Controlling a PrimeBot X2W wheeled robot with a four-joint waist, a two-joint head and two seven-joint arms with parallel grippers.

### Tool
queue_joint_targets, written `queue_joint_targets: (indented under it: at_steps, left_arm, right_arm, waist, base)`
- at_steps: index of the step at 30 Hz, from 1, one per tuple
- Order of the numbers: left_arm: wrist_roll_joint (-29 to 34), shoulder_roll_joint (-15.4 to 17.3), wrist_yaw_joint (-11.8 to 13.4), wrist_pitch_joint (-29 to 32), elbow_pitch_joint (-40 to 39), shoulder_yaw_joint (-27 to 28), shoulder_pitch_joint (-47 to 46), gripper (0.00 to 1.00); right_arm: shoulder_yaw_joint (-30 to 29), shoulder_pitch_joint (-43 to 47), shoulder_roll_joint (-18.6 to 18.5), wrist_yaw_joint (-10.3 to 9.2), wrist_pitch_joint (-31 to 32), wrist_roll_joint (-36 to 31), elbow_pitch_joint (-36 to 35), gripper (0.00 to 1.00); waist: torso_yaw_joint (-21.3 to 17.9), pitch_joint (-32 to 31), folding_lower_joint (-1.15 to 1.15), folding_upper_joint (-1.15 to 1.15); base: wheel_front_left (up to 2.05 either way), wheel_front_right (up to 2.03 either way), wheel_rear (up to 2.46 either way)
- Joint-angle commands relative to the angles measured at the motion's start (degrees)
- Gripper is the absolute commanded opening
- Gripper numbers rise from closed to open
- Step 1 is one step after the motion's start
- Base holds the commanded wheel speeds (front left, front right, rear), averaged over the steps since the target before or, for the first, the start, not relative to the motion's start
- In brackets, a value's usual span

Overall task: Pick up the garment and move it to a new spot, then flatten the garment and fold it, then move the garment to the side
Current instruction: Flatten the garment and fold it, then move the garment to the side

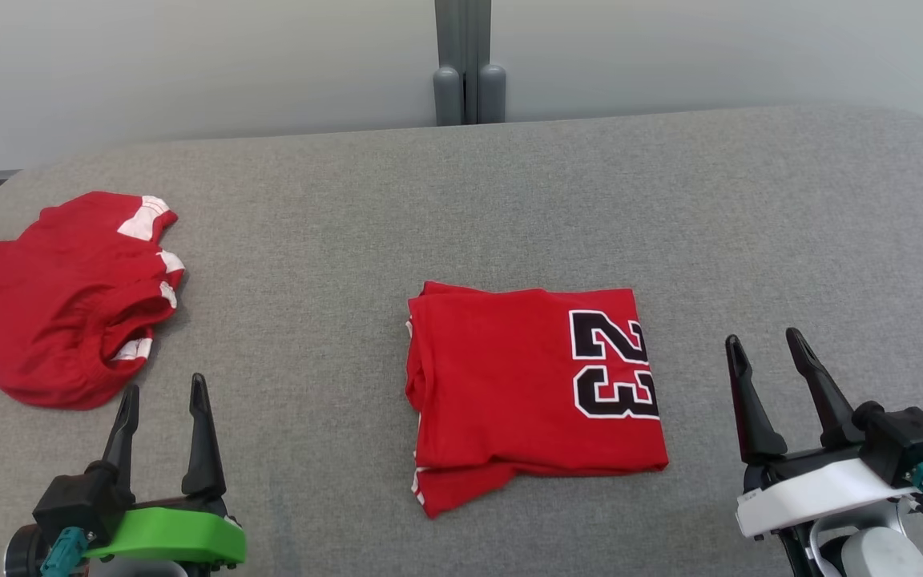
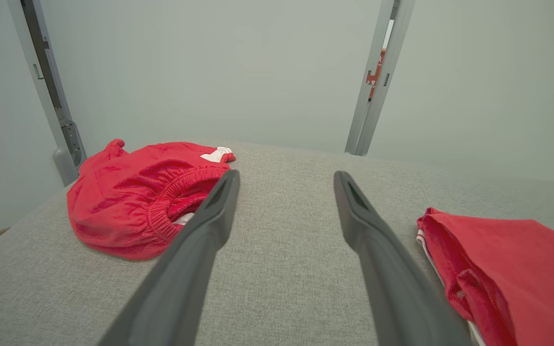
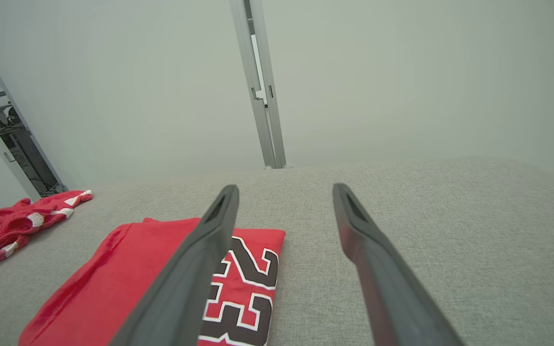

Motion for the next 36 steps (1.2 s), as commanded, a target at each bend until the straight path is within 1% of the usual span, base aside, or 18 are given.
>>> queue_joint_targets:
  at_steps: [1,10,16,26,36]
  left_arm:
    - [0.98,0.12,-0.14,-0.01,0.26,0.11,1.09,1.00]
    - [3.08,0.48,-0.11,0.00,1.25,0.20,1.90,1.00]
    - [3.13,0.91,-0.15,0.29,1.40,-0.23,1.81,1.00]
    - [2.71,1.40,0.05,3.91,-1.37,-1.40,2.43,1.00]
    - [2.40,1.84,0.47,5.10,-3.27,-1.98,3.46,1.00]
  right_arm:
    - [-0.23,1.11,0.11,-0.03,-0.13,-0.42,-0.41,1.00]
    - [-0.82,3.71,0.27,-0.03,-0.14,-2.21,-1.14,1.00]
    - [-0.72,4.10,0.11,-0.03,0.27,-2.85,-1.64,1.00]
    - [-1.27,4.84,0.27,-0.03,1.40,-3.34,-2.38,1.00]
    - [-1.37,5.11,0.33,-0.03,2.24,-3.54,-2.39,1.00]
  waist:
    - [0.15,-0.45,0.00,0.00]
    - [0.80,-2.33,0.00,0.00]
    - [1.32,-3.14,0.00,0.00]
    - [1.78,-4.00,0.00,0.00]
    - [1.69,-4.13,0.00,0.00]
  base:
    - [0.00,0.00,0.00]
    - [0.00,0.00,0.00]
    - [0.00,0.00,0.00]
    - [0.00,0.00,0.00]
    - [0.00,0.00,0.00]
